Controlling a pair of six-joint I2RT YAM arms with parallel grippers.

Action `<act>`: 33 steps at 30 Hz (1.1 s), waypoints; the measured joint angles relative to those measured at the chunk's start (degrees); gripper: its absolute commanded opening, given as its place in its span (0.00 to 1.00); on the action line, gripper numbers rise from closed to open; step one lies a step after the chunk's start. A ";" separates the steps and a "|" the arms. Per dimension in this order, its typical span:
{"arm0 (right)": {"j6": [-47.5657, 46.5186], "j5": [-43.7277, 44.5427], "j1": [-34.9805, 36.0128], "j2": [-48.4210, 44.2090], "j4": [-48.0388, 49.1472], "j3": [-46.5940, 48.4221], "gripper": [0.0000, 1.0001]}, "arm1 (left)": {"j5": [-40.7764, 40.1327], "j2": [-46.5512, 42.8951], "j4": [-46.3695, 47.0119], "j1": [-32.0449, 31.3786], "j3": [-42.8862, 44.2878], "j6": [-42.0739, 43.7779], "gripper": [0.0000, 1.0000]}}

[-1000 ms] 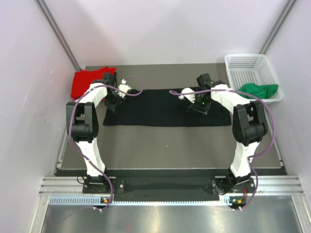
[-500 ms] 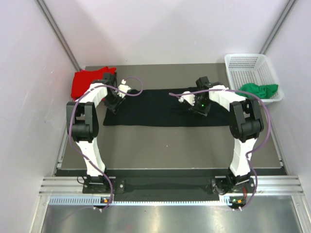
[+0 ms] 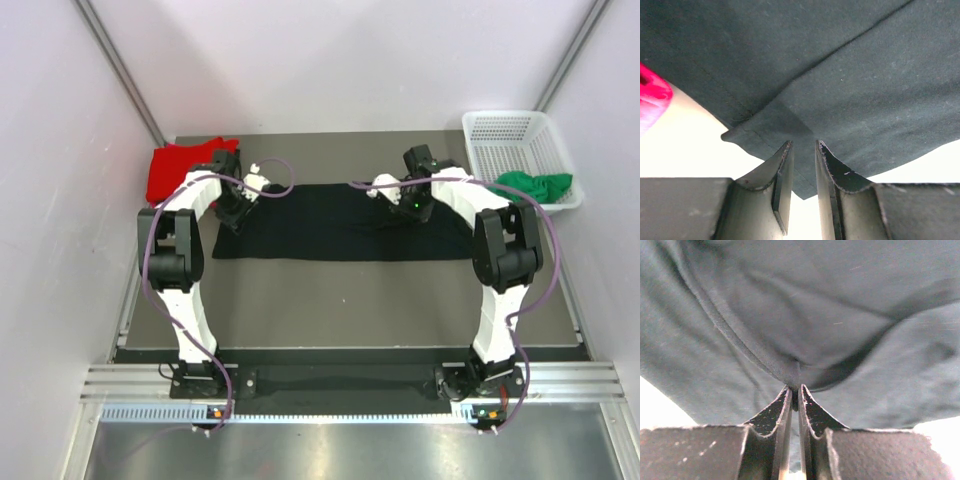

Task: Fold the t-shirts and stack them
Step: Fold the tshirt

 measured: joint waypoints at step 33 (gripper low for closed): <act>1.57 15.37 6.25 -6.82 19.41 -1.73 0.58 | 3.34 -1.09 -1.18 -0.37 1.90 0.70 0.30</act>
